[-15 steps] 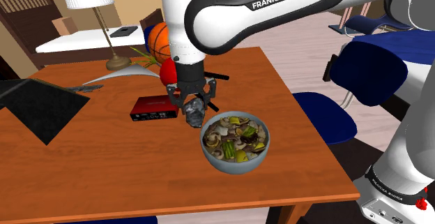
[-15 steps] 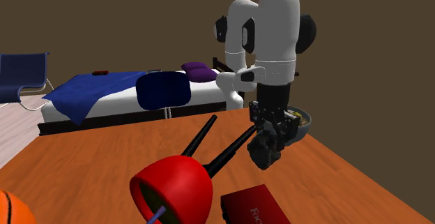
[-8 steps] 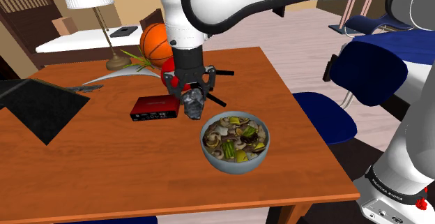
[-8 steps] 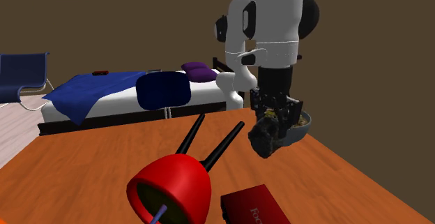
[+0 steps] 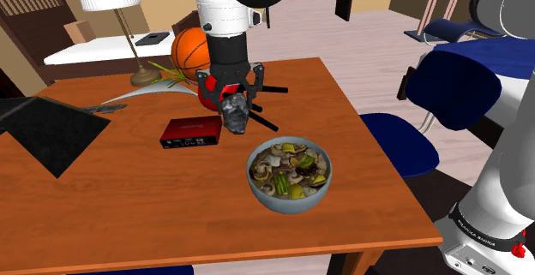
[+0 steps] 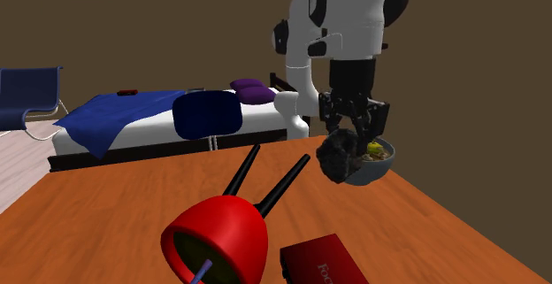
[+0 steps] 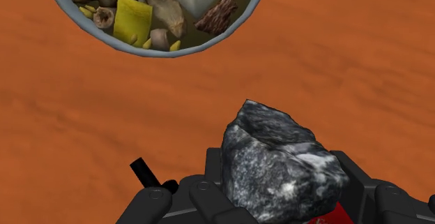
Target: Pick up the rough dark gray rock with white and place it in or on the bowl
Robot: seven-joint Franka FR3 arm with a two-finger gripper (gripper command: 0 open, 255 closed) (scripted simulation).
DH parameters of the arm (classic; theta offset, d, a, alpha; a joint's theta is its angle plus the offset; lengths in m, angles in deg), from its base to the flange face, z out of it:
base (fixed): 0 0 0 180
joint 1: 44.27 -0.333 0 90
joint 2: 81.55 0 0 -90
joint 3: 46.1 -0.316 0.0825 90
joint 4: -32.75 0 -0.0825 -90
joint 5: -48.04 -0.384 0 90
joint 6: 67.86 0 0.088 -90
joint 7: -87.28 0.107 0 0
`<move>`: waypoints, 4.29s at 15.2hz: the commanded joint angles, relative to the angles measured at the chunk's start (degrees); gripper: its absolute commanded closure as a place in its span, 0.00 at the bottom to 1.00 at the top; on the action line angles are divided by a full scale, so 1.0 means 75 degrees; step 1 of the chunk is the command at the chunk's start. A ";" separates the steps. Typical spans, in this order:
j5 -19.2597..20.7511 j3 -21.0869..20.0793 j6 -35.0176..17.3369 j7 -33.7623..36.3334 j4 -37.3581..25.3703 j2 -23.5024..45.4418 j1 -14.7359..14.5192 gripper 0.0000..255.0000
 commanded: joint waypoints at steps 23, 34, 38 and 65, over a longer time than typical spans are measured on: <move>-0.1301 -0.0159 0.1140 0.0337 0.1241 -0.2732 -0.0070 1.00; -0.1755 -0.0108 0.0283 0.0240 0.2959 -0.3694 -0.0219 1.00; -0.1809 -0.0118 -0.0125 0.0184 0.3459 -0.3792 -0.0243 1.00; -0.1777 -0.0070 0.0351 0.0191 0.2953 -0.3756 -0.0204 0.00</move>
